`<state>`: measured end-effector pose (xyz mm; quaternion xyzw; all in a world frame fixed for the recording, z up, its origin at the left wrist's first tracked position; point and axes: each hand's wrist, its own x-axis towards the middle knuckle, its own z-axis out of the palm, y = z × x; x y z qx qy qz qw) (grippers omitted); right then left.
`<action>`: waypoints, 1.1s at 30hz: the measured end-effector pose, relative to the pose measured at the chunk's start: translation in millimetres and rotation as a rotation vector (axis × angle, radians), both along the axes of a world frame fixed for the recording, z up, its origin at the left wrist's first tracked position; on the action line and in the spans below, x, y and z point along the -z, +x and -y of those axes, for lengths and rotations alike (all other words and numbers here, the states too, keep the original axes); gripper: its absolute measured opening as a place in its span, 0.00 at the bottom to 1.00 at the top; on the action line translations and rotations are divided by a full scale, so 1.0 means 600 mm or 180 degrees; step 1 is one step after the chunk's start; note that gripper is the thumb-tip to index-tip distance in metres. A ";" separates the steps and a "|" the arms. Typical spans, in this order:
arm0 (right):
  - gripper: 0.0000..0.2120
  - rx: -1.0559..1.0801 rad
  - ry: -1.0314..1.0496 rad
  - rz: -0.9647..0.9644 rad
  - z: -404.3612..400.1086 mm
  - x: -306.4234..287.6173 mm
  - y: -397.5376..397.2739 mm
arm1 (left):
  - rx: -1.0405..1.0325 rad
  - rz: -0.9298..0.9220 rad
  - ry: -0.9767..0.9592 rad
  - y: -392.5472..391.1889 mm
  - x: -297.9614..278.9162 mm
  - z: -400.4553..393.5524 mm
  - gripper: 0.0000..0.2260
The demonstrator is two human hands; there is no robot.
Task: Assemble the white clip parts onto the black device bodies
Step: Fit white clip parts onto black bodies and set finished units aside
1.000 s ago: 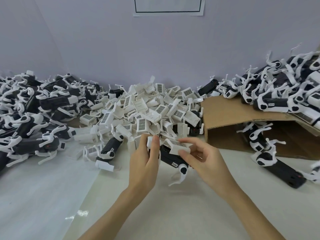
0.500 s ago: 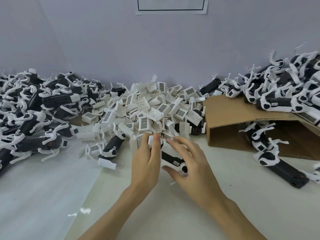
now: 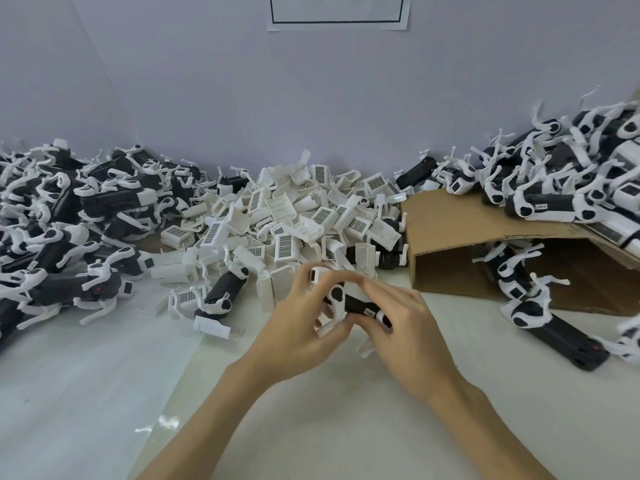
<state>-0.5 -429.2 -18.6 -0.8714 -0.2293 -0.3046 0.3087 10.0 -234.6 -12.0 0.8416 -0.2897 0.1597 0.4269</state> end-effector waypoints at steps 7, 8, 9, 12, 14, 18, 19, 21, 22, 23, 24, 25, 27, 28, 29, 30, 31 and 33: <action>0.28 -0.0103 0.0389 -0.0540 0.009 0.014 0.010 | -0.0280 0.0107 0.0196 0.006 0.012 0.000 0.20; 0.27 -0.0069 0.0394 -0.0521 0.008 0.014 0.009 | -0.0330 0.0111 0.0209 0.006 0.013 0.000 0.20; 0.27 -0.0037 0.0389 -0.0510 0.008 0.013 0.010 | -0.0385 0.0129 0.0214 0.006 0.014 0.001 0.21; 0.25 0.0080 0.0327 -0.0464 0.009 0.015 0.011 | -0.0485 0.0154 0.0231 0.006 0.015 0.003 0.20; 0.25 0.0055 0.0369 -0.0552 0.009 0.016 0.011 | -0.0474 0.0149 0.0213 0.007 0.015 0.003 0.19; 0.25 -0.0830 0.0944 -0.1570 0.010 0.006 0.005 | -0.0278 0.0157 0.0094 0.006 0.008 -0.002 0.18; 0.24 -0.1073 0.1110 -0.1903 0.014 -0.001 0.003 | -0.0128 0.0241 0.0104 0.007 0.006 -0.006 0.18; 0.19 -0.1319 0.1581 -0.2438 0.025 -0.013 0.007 | 0.0184 0.0414 0.0241 0.011 0.000 -0.015 0.17; 0.15 -0.1341 0.1754 -0.2595 0.033 -0.018 0.009 | 0.0289 0.0470 0.0358 0.014 -0.002 -0.019 0.17; 0.13 -0.1310 0.1784 -0.2651 0.041 -0.020 0.010 | 0.0325 0.0533 0.0499 0.015 -0.004 -0.021 0.17; 0.14 -0.1255 0.1721 -0.2642 0.046 -0.021 0.012 | 0.0301 0.0601 0.0622 0.015 -0.004 -0.023 0.17; 0.14 -0.1208 0.1635 -0.2602 0.048 -0.021 0.013 | 0.0247 0.0637 0.0691 0.015 -0.004 -0.024 0.20; 0.11 -0.1168 0.1554 -0.2477 0.047 -0.019 0.012 | 0.0138 0.0526 0.0612 0.015 -0.001 -0.024 0.28; 0.12 -0.1119 0.1484 -0.2393 0.044 -0.017 0.010 | 0.0080 0.0385 0.0488 0.013 0.000 -0.022 0.32; 0.13 -0.1043 0.1388 -0.2276 0.039 -0.015 0.008 | -0.0004 0.0209 0.0337 0.012 0.000 -0.019 0.34; 0.15 -0.0933 0.1296 -0.2109 0.032 -0.011 0.006 | -0.0125 0.0046 0.0194 0.012 0.002 -0.015 0.35; 0.16 -0.0799 0.1233 -0.1907 0.024 -0.007 0.003 | -0.0267 -0.0056 0.0078 0.012 0.005 -0.011 0.33; 0.19 -0.0527 0.1028 -0.1378 0.009 0.001 -0.003 | -0.0415 -0.0201 -0.0163 0.014 0.009 -0.008 0.27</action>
